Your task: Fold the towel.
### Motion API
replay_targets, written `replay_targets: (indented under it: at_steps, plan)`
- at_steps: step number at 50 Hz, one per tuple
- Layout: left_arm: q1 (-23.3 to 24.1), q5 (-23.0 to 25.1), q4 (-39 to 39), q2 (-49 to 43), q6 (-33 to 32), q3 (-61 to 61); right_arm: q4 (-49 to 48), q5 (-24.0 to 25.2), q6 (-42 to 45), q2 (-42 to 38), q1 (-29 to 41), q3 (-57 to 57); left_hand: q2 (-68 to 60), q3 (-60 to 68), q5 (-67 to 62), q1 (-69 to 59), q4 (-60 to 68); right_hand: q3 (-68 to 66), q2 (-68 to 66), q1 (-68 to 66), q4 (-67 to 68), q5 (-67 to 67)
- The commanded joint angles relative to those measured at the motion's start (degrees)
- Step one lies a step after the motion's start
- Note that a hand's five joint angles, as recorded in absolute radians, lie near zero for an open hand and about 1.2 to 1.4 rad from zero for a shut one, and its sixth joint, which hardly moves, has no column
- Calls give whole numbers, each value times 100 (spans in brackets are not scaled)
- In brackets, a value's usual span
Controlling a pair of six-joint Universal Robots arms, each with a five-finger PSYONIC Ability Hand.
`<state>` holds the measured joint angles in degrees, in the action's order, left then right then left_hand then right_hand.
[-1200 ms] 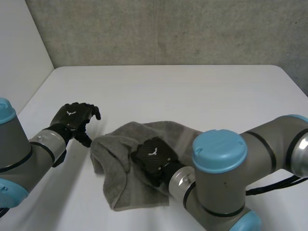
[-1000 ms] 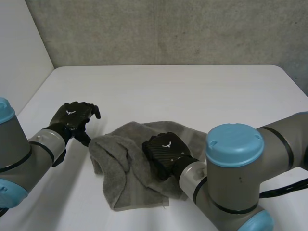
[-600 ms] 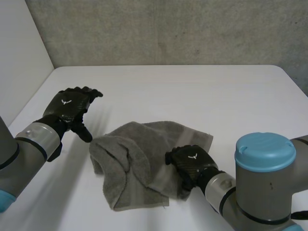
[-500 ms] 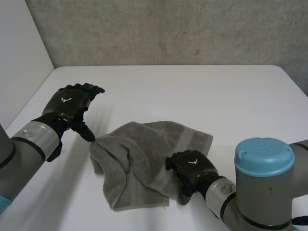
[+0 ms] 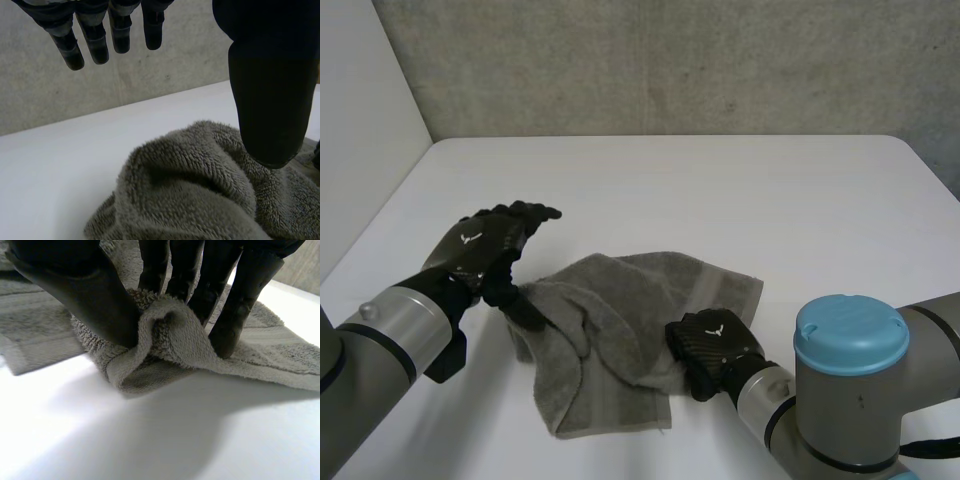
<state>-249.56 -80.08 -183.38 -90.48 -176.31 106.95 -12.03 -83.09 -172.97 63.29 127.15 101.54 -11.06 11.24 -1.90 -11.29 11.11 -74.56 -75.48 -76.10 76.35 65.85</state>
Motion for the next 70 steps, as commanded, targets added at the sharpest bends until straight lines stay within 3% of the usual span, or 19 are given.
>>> replay_targets:
  at_steps: [1,10,22,33,52,70]
  plan:
    - [310,-122,-22,-444,316,-69,-45,-198,431,384,-374,-37,-67,49,17,-44,62,-544,-452,-390,365,415]
    - [671,-315,-31,-726,545,-315,-27,-128,510,1212,-568,-169,-67,49,17,-44,62,-544,-452,-390,365,415]
    - [1128,-1431,-31,-1253,562,-728,-10,-128,1835,1625,-1569,-555,-67,48,17,-43,62,-544,-452,-390,365,415]
    - [1269,-1458,-31,-1411,536,-781,130,-172,2215,1379,-2642,-1215,-101,82,-17,-77,96,-544,-452,-390,365,415]
    - [1919,-1466,145,-1807,501,-667,87,-137,2531,1053,-2687,-1075,-1009,991,-925,-985,1004,-544,-452,-390,365,415]
    - [1999,-1467,48,-2606,448,-719,78,-128,2540,983,-2634,-978,-976,957,-892,-952,971,-544,-452,-390,365,415]
